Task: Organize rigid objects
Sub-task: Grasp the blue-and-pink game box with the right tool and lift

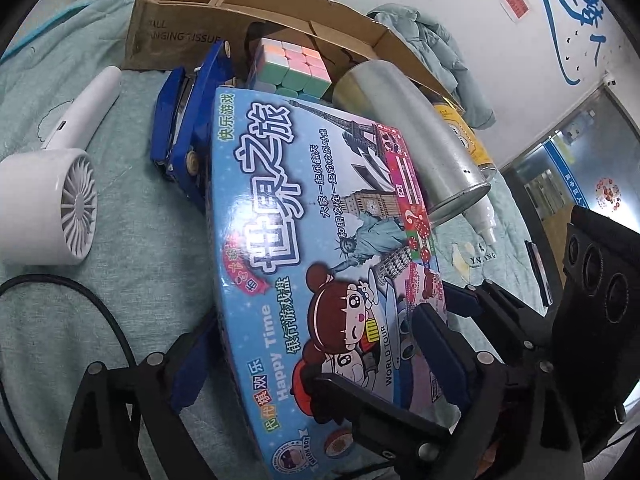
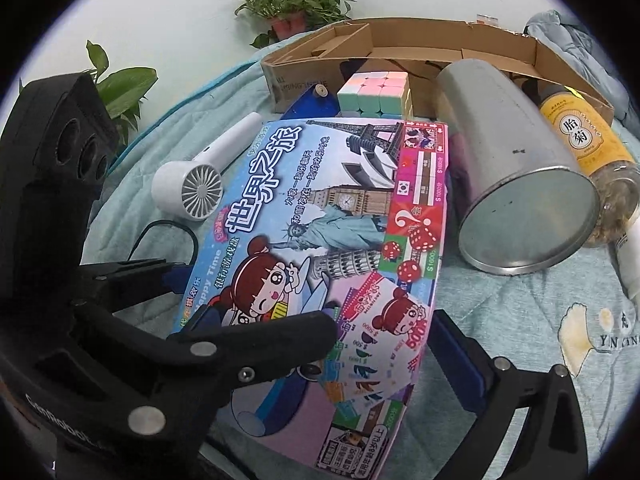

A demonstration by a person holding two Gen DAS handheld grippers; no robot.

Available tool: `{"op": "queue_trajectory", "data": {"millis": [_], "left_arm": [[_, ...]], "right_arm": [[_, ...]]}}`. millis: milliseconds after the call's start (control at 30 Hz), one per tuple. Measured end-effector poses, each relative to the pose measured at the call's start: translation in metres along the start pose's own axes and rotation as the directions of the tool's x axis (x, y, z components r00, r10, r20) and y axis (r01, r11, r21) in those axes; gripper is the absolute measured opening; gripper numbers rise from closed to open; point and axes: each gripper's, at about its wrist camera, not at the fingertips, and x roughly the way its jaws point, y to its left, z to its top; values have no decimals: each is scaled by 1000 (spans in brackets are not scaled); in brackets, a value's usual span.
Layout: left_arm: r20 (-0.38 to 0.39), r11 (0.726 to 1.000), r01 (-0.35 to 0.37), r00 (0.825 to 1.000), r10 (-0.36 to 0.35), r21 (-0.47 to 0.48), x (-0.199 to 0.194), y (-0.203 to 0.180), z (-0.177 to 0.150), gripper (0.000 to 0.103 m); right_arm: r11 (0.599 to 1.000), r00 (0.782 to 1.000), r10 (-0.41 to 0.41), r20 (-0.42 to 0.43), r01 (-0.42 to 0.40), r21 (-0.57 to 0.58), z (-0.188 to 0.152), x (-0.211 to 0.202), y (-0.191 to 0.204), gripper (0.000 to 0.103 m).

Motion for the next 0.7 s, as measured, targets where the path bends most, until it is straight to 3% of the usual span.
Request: {"op": "queue_trajectory", "data": {"millis": [367,700], "left_arm": [[43,1000,-20,999,20,-6,-4,2,-2,86],[201,991,-86,977,64,100,-41,-18,5,83]], "right_arm": [[1000,999,-17,27,17,15,-2,-1,2,102],[1000,990,-26,136,25,8,8,-22,9,102]]}}
